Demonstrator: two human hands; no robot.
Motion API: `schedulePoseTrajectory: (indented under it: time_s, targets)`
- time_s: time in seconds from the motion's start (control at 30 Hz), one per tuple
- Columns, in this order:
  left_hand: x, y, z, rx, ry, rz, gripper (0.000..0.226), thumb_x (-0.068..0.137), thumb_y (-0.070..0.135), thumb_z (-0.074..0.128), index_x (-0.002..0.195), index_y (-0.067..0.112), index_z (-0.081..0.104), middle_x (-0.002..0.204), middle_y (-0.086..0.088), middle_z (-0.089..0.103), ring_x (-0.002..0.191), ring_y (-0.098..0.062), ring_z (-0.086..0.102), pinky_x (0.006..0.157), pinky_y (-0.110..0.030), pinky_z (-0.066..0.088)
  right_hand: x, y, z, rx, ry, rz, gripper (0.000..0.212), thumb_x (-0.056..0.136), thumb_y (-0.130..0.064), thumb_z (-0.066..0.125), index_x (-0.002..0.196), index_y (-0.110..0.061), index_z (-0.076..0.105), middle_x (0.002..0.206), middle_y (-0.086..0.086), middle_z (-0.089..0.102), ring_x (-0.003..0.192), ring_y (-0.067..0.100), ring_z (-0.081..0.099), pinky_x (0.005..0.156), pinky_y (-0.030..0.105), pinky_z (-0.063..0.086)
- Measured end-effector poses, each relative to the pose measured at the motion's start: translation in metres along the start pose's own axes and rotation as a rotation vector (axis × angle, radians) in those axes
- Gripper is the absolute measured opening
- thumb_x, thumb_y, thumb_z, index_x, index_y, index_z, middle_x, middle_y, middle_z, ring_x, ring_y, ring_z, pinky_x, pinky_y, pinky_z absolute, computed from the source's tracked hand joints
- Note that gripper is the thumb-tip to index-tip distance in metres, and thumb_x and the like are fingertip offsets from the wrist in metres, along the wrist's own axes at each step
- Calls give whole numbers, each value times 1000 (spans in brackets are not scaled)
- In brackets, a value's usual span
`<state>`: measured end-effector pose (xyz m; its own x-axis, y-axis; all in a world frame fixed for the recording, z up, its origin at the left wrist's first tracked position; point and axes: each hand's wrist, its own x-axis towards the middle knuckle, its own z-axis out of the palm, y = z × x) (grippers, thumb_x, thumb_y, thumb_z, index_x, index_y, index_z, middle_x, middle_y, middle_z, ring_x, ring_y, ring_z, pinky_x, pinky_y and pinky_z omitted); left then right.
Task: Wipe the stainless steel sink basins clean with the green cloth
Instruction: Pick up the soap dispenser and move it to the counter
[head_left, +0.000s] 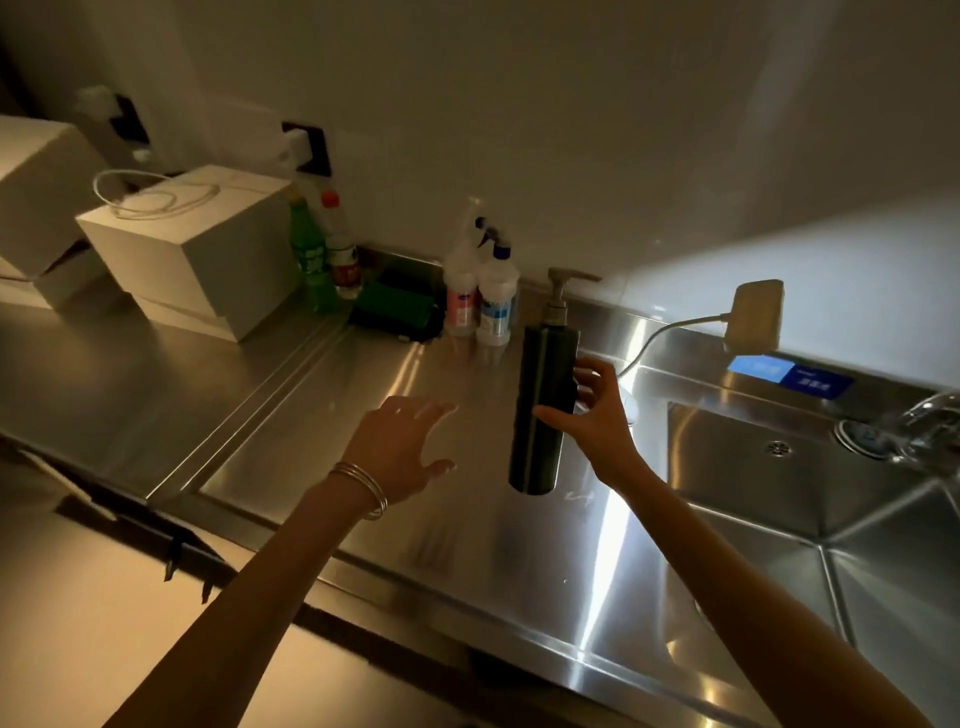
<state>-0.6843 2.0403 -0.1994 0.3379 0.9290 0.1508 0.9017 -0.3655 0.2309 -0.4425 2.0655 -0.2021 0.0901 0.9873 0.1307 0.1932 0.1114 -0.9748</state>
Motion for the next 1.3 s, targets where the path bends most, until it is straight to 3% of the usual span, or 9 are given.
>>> schedulePoseTrajectory:
  time_s: [0.13,0.27,0.43,0.57,0.67,0.8,0.9,1.0,1.3]
  targets:
    - [32,-23,11,-17,-43,35,69,78,47,66,138,28,38,136,1,47,126,-22,39,102,-35,33,33,14,19,-65,48,35,72,72,-8,78,130,-11,36,124,2,49,109,16,51,90,31,49]
    - [75,-42,20,-11,-91,73,68,80,48,64,139,28,37,140,4,43,129,-20,36,104,-33,30,87,37,32,-154,111,82,77,70,-14,80,133,-10,36,134,11,45,118,24,49,94,36,48]
    - [145,-58,22,-35,-128,118,68,77,42,69,136,23,43,139,-4,44,127,-25,41,103,-38,34,163,57,46,-261,195,59,77,68,-15,82,130,-6,38,135,13,41,118,23,49,92,26,43]
    - [191,-65,31,-78,-118,142,64,73,34,75,130,16,51,131,-10,52,120,-32,47,99,-40,37,215,84,57,-280,258,42,76,67,-19,83,128,-7,40,133,13,41,117,23,49,99,33,46]
    - [213,-76,41,-107,-136,132,65,72,30,76,130,15,51,129,-11,54,117,-34,48,98,-42,39,243,103,65,-260,333,54,78,66,-20,84,129,-9,39,134,12,40,117,19,45,97,23,41]
    - [231,-93,54,-104,-188,83,66,76,32,72,134,18,46,134,-8,50,122,-32,44,103,-38,33,265,128,74,-247,387,68,81,64,-19,85,129,-13,38,132,8,42,122,23,43,104,37,42]
    - [243,-104,61,-91,-224,79,66,77,33,71,135,19,45,134,-7,50,122,-31,44,103,-38,34,277,140,76,-269,397,54,80,64,-20,85,127,-12,37,129,9,42,119,25,45,100,44,45]
    - [254,-112,70,-105,-229,65,67,76,32,72,135,19,45,133,-7,50,120,-32,44,101,-43,37,288,146,75,-302,409,36,81,64,-21,85,128,-9,36,128,10,42,118,25,45,99,40,46]
    - [270,-111,82,-77,-321,100,66,82,36,63,141,27,33,142,0,39,127,-26,34,104,-35,32,304,152,76,-303,440,55,87,63,-26,86,130,-7,34,130,12,40,116,21,43,98,32,44]
